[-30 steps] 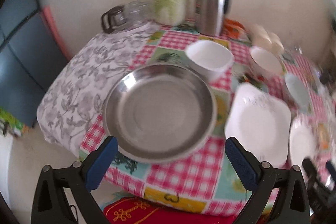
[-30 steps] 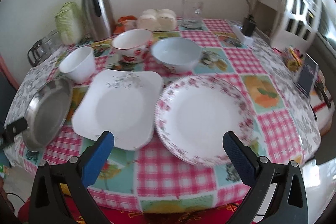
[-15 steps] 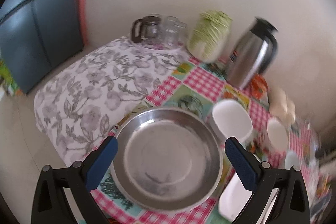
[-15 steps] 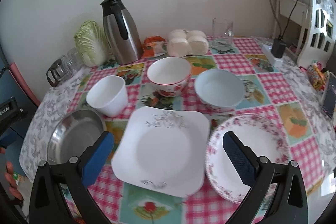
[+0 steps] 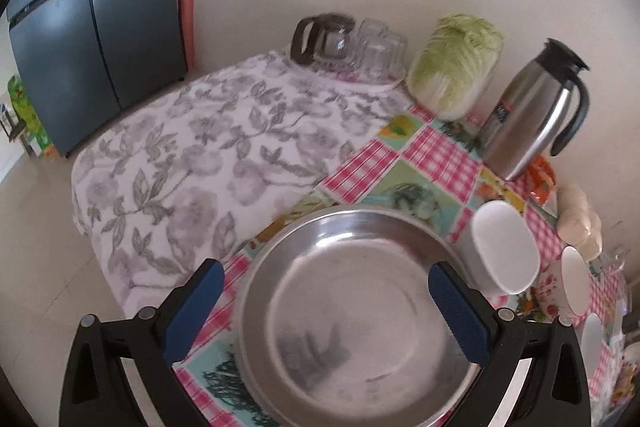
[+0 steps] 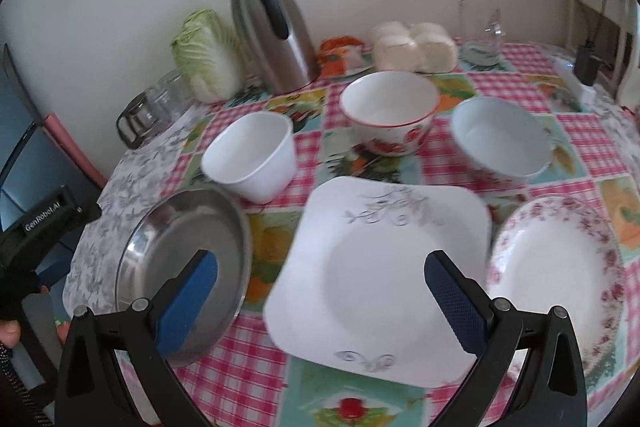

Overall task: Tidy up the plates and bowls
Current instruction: 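Move both grippers toward the rim of the steel basin, then close the left gripper on the basin rim while the right gripper closes beside it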

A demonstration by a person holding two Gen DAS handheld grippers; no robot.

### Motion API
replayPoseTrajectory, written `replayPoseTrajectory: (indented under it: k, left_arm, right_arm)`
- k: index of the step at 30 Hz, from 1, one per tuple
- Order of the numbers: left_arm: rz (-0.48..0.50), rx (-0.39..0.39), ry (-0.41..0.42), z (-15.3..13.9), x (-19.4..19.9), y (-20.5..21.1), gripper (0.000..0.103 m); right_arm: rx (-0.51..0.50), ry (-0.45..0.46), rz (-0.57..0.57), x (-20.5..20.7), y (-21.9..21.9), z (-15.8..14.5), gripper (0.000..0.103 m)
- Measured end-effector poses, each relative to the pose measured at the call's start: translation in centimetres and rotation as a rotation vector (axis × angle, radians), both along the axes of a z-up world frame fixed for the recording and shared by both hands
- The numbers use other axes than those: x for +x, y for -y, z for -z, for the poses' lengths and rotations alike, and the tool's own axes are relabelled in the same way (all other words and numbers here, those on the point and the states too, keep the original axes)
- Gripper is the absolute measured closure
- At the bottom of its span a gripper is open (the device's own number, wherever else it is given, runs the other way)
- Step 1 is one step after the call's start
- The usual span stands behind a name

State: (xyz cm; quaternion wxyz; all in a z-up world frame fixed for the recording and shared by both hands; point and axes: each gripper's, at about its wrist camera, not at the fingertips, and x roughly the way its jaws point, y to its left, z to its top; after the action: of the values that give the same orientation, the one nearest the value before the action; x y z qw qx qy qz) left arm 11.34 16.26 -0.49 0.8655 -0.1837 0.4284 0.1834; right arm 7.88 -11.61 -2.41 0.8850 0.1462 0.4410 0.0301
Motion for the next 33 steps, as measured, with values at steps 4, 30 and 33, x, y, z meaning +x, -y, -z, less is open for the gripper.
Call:
replayPoseTrajectory:
  k: [4, 30, 33]
  left_arm:
    - [0.002, -0.072, -0.058, 1.1, 0.0, -2.5, 0.0]
    - [-0.05, -0.168, -0.277, 8.7, 1.3, -6.8, 0.028]
    - [-0.046, -0.218, -0.282, 9.2, 1.4, -6.8, 0.028]
  right_arm:
    - [0.01, -0.003, -0.043, 0.9, -1.6, 0.3, 0.0]
    - [-0.016, -0.129, -0.2, 4.4, -8.6, 6.2, 0.062]
    - [0.005, -0.133, -0.198, 4.3, -8.3, 6.7, 0.073]
